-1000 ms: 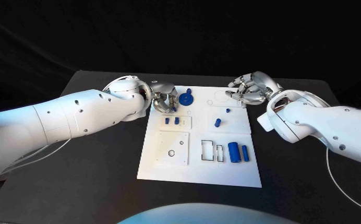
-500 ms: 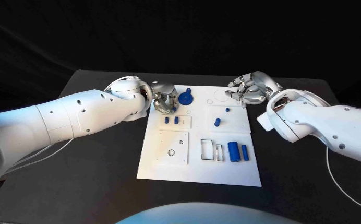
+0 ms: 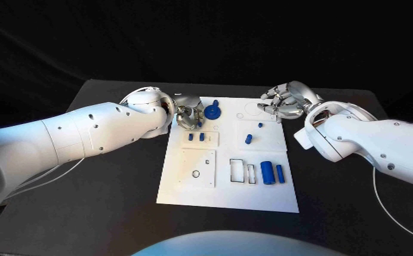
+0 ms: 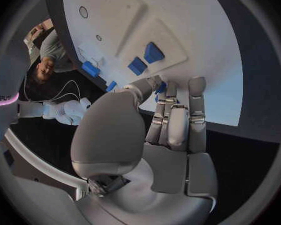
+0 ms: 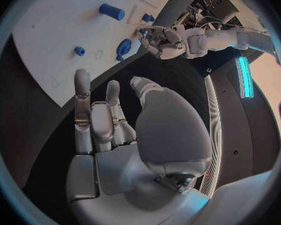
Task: Assemble the parts on the task board
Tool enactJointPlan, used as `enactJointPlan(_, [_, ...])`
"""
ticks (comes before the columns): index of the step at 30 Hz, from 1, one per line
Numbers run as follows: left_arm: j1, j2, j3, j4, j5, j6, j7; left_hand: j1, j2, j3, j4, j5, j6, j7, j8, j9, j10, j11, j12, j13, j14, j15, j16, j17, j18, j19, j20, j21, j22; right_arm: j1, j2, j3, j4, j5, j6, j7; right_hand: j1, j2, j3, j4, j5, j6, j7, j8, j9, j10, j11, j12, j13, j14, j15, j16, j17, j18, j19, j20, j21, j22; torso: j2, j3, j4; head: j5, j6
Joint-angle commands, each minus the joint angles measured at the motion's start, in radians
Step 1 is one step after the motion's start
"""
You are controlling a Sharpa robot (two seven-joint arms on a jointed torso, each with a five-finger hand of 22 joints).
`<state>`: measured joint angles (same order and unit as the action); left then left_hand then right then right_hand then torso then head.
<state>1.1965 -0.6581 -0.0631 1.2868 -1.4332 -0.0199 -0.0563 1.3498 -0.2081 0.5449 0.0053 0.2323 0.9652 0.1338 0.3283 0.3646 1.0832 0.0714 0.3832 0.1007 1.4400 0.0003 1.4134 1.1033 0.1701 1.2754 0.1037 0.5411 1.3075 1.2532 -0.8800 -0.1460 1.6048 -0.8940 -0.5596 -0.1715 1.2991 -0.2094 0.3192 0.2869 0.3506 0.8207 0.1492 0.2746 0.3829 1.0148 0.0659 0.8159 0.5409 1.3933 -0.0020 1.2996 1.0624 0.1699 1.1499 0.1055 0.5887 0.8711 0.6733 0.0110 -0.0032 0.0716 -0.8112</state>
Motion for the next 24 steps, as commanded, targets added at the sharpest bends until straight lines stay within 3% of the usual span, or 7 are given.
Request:
enactJointPlan(1, [-0.002,0.0,-0.001,0.001,-0.002,0.024,0.0,-0.001,0.007,-0.002,-0.002,-0.006,0.007,0.0,0.0,0.001,0.006,0.002,-0.002,0.001,-0.009,0.0,-0.004,0.0,-0.009,-0.006,-0.001,-0.002,0.045,0.0,0.0,0.0,0.0,-0.008,0.012,-0.001,-0.002,-0.005,0.006,0.0,0.001,0.008,0.001,0.005,0.001,-0.007,0.003,-0.004,-0.002,-0.006,0.0,-0.007,-0.001,0.012,-0.007,0.0,-0.007,-0.001,0.0,-0.0002,-0.0004,0.0,0.0])
enactJointPlan(5, [-0.002,-0.001,-0.001,0.002,-0.007,0.027,-0.002,-0.003,0.002,-0.005,-0.004,-0.006,-0.003,0.003,-0.01,-0.002,0.001,0.004,-0.007,0.002,-0.013,0.001,-0.006,-0.007,-0.008,-0.011,0.0,-0.01,0.044,0.0,0.0,0.0,-0.001,-0.009,0.012,-0.003,-0.002,-0.005,0.006,0.0,0.001,0.008,0.001,0.005,0.001,-0.007,0.003,-0.004,-0.002,-0.006,0.0,-0.007,-0.001,0.012,-0.007,0.0,-0.007,-0.001,0.0,-0.0004,-0.0006,0.0,0.0])
enactJointPlan(9, [-0.002,-0.001,-0.001,0.004,-0.013,0.03,-0.004,-0.013,-0.011,-0.011,-0.006,-0.005,-0.062,0.017,-0.053,-0.019,-0.026,0.016,-0.023,0.0,-0.035,0.013,-0.02,-0.044,-0.005,-0.034,0.007,-0.053,0.035,0.0,-0.001,0.0,-0.002,-0.012,0.013,-0.008,-0.004,-0.007,0.007,0.0,0.001,0.007,0.001,0.006,0.002,-0.007,0.003,-0.006,-0.004,-0.007,0.0,-0.008,-0.004,0.012,-0.007,0.0,-0.008,-0.001,-0.001,-0.0003,-0.0001,0.001,-0.001])
enactJointPlan(12, [-0.002,-0.002,-0.001,0.004,-0.014,0.032,-0.006,-0.019,-0.016,-0.016,-0.005,-0.003,-0.079,0.016,-0.065,-0.025,-0.044,0.022,-0.03,0.0,-0.043,0.017,-0.022,-0.054,-0.004,-0.041,0.011,-0.065,0.033,0.0,-0.001,0.0,-0.002,-0.013,0.014,-0.01,-0.005,-0.009,0.007,0.0,0.0,0.005,0.001,0.005,0.002,-0.008,0.003,-0.007,-0.005,-0.008,0.001,-0.009,-0.007,0.012,-0.007,0.0,-0.008,-0.001,-0.001,-0.0003,-0.0003,0.001,0.0])
enactJointPlan(17, [-0.002,-0.002,-0.001,0.006,-0.02,0.037,-0.014,-0.029,-0.026,-0.026,-0.005,0.007,-0.093,-0.004,-0.075,-0.03,-0.077,0.028,-0.035,0.0,-0.05,0.023,-0.019,-0.056,-0.002,-0.051,0.017,-0.082,0.029,0.0,-0.001,0.0,-0.002,-0.015,0.013,-0.012,-0.005,-0.009,0.007,0.0,0.0,0.005,0.001,0.005,0.002,-0.008,0.003,-0.007,-0.005,-0.008,0.001,-0.009,-0.007,0.012,-0.007,0.0,-0.008,-0.001,-0.001,-0.0003,-0.0005,0.001,0.0])
enactJointPlan(24, [-0.003,-0.004,-0.001,0.007,-0.024,0.032,-0.019,-0.03,-0.026,-0.029,-0.005,0.009,-0.094,-0.007,-0.076,-0.031,-0.085,0.03,-0.034,0.001,-0.05,0.025,-0.017,-0.054,-0.001,-0.052,0.018,-0.085,0.029,0.0,-0.004,0.0,-0.002,-0.016,0.012,-0.013,-0.005,-0.009,0.007,0.0,0.0,0.005,0.001,0.005,0.002,-0.008,0.003,-0.007,-0.005,-0.008,0.001,-0.009,-0.007,0.012,-0.007,0.0,-0.008,-0.001,-0.001,-0.0002,-0.0005,0.002,0.001])
